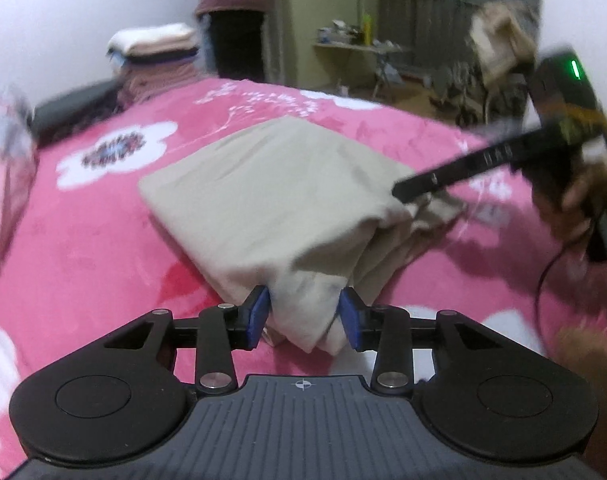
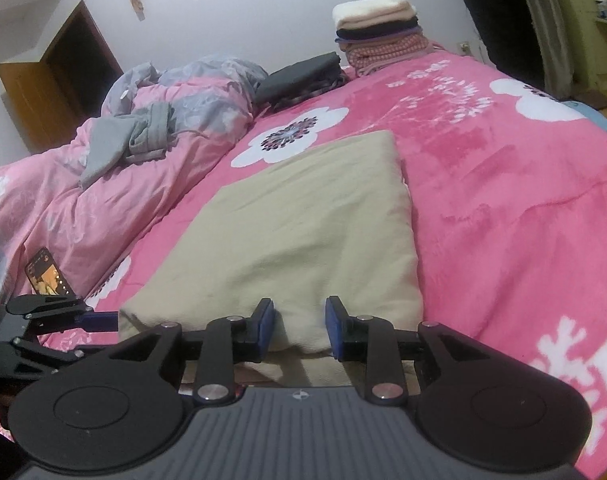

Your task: Fold clothes

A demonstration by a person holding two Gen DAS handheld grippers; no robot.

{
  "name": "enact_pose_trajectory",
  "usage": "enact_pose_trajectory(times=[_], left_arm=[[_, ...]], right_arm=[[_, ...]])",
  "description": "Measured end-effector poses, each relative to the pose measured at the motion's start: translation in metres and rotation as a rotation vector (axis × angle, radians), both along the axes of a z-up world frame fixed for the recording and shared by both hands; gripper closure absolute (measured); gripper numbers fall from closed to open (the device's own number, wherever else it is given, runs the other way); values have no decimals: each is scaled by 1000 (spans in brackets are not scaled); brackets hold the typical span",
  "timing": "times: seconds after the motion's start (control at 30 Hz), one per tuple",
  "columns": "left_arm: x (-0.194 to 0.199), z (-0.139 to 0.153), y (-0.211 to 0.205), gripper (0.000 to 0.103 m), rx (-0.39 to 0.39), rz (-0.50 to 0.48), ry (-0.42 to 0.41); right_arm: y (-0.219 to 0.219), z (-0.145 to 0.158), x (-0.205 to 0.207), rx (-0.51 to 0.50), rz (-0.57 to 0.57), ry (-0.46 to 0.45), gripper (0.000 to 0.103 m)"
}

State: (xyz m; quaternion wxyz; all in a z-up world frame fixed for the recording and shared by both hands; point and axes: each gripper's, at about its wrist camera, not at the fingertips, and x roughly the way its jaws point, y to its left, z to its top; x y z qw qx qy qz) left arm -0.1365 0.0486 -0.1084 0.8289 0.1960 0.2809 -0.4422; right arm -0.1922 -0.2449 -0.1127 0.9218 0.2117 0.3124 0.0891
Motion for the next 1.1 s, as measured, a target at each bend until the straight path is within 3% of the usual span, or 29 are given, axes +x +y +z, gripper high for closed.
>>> enact_pose_trajectory(times=[0.13,0.33,0.53,0.67,0.87,0.97,1.1], left_arm=[[-6,-2,-6,62,45,12,-67],[-8,2,-9,85,19,100,-106],[-33,3,-17,88,121,75,-364],[-13,-14,-14,88,141,142,-183],[10,0,9,83,-24,211,25],[9,2,12,81,-44,204,41],[7,3,13,71,-56,196,44]], right_arm=[[1,-1,0,6,-6,-1,73],[2,0,-2,-5,-3,-5,73],[11,4,-5,-80,42,-25,73],[19,6,-8,-155,83,-31,73],[32,26,-12,-247,131,-69,71],[41,42,-16,-244,217,-158,71],[72,49,-10,-324,410,-217,71]])
